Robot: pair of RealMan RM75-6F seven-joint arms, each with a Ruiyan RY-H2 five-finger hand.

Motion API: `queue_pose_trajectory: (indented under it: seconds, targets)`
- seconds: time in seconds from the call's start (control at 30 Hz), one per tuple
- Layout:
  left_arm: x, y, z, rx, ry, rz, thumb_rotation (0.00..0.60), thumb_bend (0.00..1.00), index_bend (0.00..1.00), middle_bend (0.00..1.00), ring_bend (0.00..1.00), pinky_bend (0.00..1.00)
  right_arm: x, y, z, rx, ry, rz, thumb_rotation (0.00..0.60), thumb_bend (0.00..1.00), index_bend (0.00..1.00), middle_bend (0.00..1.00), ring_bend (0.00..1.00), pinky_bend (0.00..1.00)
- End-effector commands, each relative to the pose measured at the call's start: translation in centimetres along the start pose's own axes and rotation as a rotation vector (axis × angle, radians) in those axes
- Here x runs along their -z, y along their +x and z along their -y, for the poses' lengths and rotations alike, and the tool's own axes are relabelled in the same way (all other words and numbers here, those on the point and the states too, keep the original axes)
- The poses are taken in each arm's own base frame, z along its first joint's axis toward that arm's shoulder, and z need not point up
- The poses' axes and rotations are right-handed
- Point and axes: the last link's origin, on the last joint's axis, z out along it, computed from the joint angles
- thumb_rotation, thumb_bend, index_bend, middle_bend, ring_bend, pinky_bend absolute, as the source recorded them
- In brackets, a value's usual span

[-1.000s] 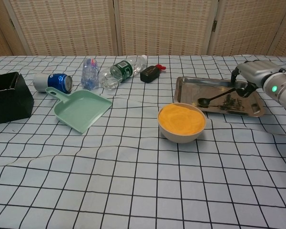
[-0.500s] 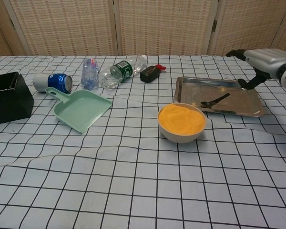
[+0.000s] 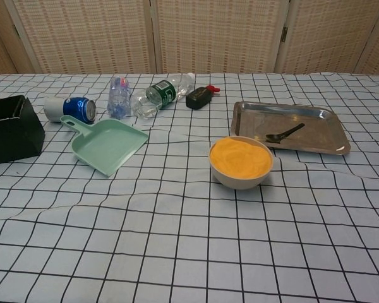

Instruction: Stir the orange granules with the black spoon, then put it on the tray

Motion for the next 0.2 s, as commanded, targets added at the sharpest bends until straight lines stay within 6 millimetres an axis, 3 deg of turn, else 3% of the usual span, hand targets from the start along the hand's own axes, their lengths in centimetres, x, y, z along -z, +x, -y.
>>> queue_pose_trajectory:
  seconds: [0.03, 0.2]
  targets:
    - [0.35, 0.06, -0.45, -0.001, -0.03, -0.024, 0.6, 0.47, 0.0, 0.0, 0.01, 0.19, 0.9, -1.4, -1.15, 0.031, -0.016, 0.047, 0.6, 0.35, 0.04, 0.0, 0.0, 0.0]
    - [0.64, -0.05, -0.05, -0.008, -0.006, -0.021, 0.6, 0.47, 0.0, 0.0, 0.01, 0.19, 0.53, -1.44, -0.99, 0.011, -0.012, 0.057, 0.6, 0.35, 0.04, 0.0, 0.0, 0.0]
